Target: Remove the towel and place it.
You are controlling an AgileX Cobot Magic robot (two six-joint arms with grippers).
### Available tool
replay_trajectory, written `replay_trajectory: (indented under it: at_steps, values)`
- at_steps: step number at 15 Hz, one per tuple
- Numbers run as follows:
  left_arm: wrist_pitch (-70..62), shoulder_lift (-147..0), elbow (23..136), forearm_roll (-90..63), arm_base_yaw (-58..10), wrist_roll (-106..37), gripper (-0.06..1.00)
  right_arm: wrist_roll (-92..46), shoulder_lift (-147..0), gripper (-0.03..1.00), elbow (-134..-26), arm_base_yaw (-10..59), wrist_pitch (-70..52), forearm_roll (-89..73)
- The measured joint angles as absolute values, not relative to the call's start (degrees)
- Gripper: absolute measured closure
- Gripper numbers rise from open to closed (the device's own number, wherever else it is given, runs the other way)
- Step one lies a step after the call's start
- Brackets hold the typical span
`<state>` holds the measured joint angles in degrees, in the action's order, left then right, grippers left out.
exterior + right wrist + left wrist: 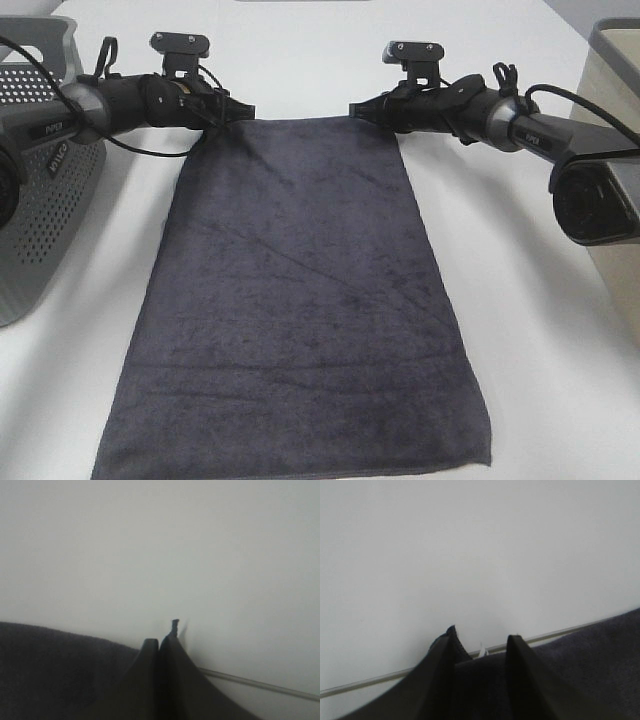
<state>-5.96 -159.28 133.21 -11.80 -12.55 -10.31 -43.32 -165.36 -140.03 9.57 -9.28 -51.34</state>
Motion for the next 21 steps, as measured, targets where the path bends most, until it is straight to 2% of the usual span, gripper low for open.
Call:
replay_trajectory:
  at_steps: [1, 4, 5, 15, 16, 17, 19, 20, 21]
  values:
    - [-6.76, -159.28, 133.21, -11.34, -12.55, -10.31, 0.69, -43.72, -165.47, 0.96, -140.03, 9.57, -10.2, -50.36]
    - [-7.85, -159.28, 133.21, -10.03, -12.55, -10.31, 0.91, -43.72, -165.53, 0.96, -140.2, 9.28, -10.54, -47.9]
    - [-7.85, -159.28, 133.21, -9.8, -12.55, -10.31, 0.94, -43.72, -165.47, 0.96, -140.49, 9.11, -10.77, -47.5]
    - [0.0, -159.28, 133.21, -10.43, -12.55, -10.31, 0.94, -47.73, -163.46, 0.96, -142.55, 8.31, -8.94, -46.41]
    - [1.26, -159.28, 133.21, -10.49, -12.55, -10.31, 0.91, -47.73, -163.46, 0.96, -142.55, 8.25, -8.88, -46.41]
    - [1.6, -159.28, 133.21, -10.77, -12.55, -10.31, 0.83, -47.73, -163.46, 0.96, -142.55, 8.25, -9.05, -46.41]
    - [1.6, -159.8, 133.21, -12.32, -12.55, -10.31, 0.58, -47.73, -163.46, 0.95, -142.49, 8.25, -9.8, -46.41]
    - [1.6, -160.43, 133.21, -13.52, -12.55, -10.31, 0.49, -47.73, -163.52, 0.95, -142.49, 8.25, -10.08, -46.35]
    - [1.55, -161.12, 133.21, -14.73, -12.55, -10.31, 0.47, -47.73, -163.58, 0.95, -142.49, 8.25, -10.54, -46.35]
